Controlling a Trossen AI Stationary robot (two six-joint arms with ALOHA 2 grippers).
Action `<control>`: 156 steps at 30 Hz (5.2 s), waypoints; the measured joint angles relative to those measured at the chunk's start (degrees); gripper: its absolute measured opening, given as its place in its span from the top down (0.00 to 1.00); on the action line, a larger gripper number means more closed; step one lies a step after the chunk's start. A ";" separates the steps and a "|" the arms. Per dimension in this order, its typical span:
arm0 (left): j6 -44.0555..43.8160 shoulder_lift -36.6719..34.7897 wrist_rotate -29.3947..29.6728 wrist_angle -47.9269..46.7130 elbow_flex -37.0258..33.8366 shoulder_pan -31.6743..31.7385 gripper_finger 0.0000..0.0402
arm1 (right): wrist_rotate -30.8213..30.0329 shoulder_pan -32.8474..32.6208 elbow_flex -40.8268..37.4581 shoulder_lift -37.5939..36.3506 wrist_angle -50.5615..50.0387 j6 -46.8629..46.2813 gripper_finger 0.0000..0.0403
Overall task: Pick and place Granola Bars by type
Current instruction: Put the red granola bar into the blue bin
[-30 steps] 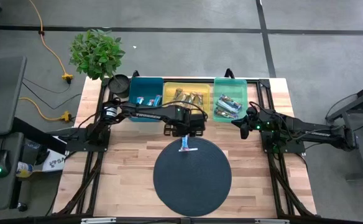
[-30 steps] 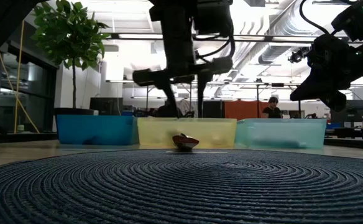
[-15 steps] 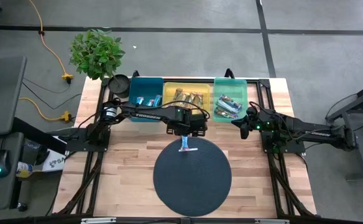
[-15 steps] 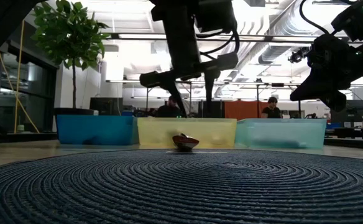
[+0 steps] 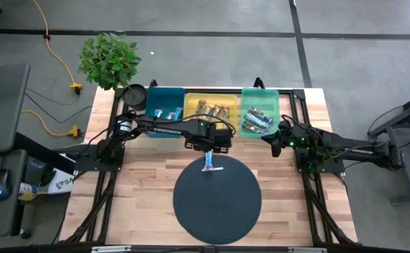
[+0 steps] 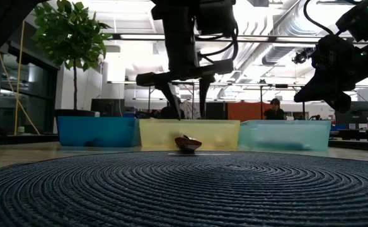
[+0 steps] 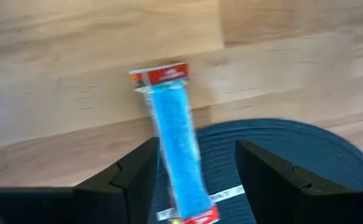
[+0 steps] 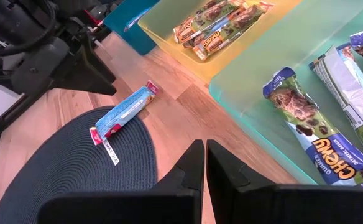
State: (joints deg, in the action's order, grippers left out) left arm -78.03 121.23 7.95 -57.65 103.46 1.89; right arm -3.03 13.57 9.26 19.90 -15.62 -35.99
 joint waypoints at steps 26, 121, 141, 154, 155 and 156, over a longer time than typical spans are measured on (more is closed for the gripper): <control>-2.12 4.63 -4.76 -0.36 -0.06 1.49 0.48 | 0.06 -0.01 -0.07 0.37 0.18 0.00 1.00; 13.08 9.44 -7.60 -4.45 12.71 4.07 0.71 | 0.00 0.02 -0.04 0.72 0.00 0.00 1.00; 37.94 9.25 -43.45 30.60 20.39 5.26 0.71 | 0.00 0.02 -0.02 0.72 0.00 0.00 1.00; 36.89 2.30 -47.86 51.98 20.39 12.99 0.71 | 0.02 0.02 -0.02 0.70 0.00 0.02 1.00; 36.73 1.14 -46.87 51.68 20.39 14.11 0.71 | 0.02 0.02 -0.02 0.70 0.02 0.00 1.00; 36.66 0.10 -45.46 51.44 20.39 15.18 0.71 | 0.01 0.01 -0.02 0.70 0.06 0.01 1.00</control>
State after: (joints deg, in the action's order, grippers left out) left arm -41.37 121.33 -37.51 -6.21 123.85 17.07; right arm -3.01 13.58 9.23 20.60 -15.56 -35.97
